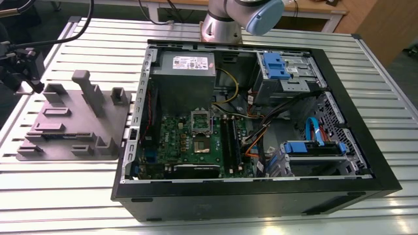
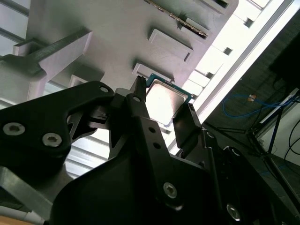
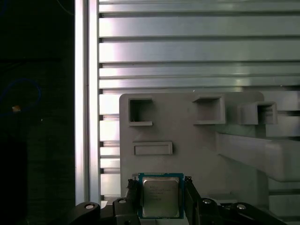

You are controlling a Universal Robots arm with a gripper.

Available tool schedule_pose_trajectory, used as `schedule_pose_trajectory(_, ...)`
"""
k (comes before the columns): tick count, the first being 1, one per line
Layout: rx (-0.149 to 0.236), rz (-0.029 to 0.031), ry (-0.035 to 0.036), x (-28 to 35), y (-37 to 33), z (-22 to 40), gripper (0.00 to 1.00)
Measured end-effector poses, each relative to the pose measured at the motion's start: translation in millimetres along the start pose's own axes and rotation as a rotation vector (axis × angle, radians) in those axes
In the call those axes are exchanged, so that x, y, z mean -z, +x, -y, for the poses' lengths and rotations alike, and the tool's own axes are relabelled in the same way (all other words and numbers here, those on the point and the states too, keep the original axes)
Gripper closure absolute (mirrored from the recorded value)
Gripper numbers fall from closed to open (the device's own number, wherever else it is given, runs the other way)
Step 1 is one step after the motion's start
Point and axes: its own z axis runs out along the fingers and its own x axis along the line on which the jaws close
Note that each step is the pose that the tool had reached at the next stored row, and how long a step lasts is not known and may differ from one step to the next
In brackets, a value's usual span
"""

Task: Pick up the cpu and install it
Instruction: 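Pick up the cpu and move it towards the insertion slot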

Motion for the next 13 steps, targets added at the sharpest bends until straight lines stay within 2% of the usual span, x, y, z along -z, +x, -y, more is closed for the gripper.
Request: schedule_pose_trajectory(13,0.000,0.0001,-0.0001,2.8,-0.1,-0.2,0.53)
